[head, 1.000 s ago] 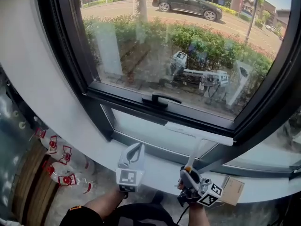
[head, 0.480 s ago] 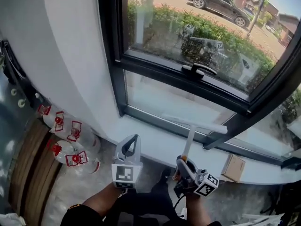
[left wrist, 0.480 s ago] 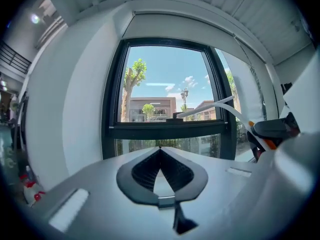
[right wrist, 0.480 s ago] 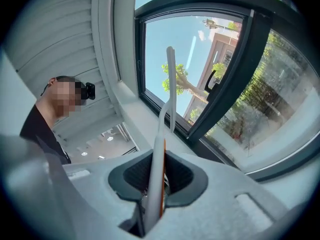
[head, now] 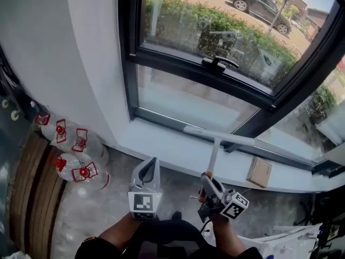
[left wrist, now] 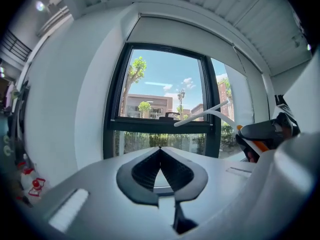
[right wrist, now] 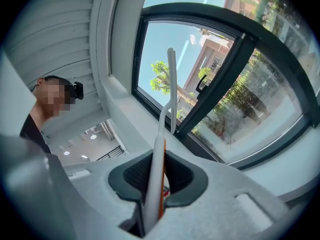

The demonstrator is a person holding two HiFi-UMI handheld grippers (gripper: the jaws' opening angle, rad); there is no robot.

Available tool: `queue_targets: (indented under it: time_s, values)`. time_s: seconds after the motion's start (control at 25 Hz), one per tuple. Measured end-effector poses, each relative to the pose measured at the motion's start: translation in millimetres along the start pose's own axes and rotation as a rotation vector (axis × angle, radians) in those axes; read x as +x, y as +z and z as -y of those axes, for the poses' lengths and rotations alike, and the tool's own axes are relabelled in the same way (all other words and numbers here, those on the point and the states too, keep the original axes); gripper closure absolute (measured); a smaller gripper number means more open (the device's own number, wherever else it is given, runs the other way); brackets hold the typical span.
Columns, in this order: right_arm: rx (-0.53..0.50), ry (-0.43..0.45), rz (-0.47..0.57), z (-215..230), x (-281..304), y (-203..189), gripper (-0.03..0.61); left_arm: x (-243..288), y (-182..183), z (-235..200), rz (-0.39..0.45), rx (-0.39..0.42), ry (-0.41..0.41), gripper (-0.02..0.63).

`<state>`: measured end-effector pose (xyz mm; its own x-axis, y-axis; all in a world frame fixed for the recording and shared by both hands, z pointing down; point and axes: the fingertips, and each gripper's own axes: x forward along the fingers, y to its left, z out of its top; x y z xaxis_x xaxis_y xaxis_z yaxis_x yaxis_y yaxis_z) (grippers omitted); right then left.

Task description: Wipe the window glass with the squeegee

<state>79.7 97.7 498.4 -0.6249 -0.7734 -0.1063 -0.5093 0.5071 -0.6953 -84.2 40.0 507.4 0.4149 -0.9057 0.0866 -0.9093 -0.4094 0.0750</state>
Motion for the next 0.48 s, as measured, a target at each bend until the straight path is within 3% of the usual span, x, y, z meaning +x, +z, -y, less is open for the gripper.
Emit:
queue_targets:
  time_s: [0.16, 0.48]
  values:
    - [-0.035, -0.011, -0.019, -8.9, -22.2, -7.4, 0.531, -20.9, -12.1, 19.6, -0.01, -0.015, -0.002, 0.595]
    - [-0.054, 0.032, -0.014, -28.0, -94.3, -12.5, 0.531, -68.6, -0.5, 82.0, 0.048, 0.052, 0.042, 0.595]
